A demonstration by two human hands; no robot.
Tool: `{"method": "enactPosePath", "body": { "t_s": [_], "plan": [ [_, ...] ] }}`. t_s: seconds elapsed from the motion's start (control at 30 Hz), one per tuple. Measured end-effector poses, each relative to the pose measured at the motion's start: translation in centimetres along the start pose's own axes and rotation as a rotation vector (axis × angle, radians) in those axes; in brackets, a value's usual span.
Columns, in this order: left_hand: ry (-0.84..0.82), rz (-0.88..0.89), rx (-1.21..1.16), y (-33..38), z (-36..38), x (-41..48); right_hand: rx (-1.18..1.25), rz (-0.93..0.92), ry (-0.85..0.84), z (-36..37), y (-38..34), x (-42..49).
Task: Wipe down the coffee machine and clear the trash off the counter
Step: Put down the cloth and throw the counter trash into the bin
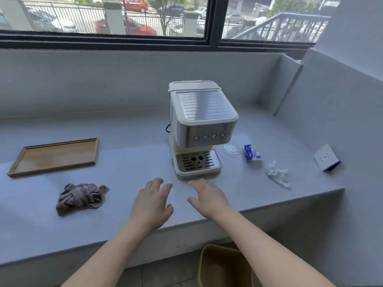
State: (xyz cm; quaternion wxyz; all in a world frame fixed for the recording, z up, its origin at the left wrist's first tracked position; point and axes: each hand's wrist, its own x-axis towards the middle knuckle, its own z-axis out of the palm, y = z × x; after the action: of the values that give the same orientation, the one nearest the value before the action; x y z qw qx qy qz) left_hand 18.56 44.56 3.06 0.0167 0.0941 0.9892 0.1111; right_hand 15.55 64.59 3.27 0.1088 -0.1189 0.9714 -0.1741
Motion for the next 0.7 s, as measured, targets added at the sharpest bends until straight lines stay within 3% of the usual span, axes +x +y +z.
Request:
{"method": "enactPosePath", "body": {
  "t_s": [0.4, 0.7],
  "plan": [
    [-0.041, 0.093, -0.081, 15.4, 3.0, 2.3, 0.049, 0.128, 0.102, -5.1, 15.2, -7.9],
    [-0.02, 0.134, -0.205, 21.9, 4.8, 8.4, 0.061, 0.312, 0.163, -7.7, 23.4, -7.0]
  ]
}}
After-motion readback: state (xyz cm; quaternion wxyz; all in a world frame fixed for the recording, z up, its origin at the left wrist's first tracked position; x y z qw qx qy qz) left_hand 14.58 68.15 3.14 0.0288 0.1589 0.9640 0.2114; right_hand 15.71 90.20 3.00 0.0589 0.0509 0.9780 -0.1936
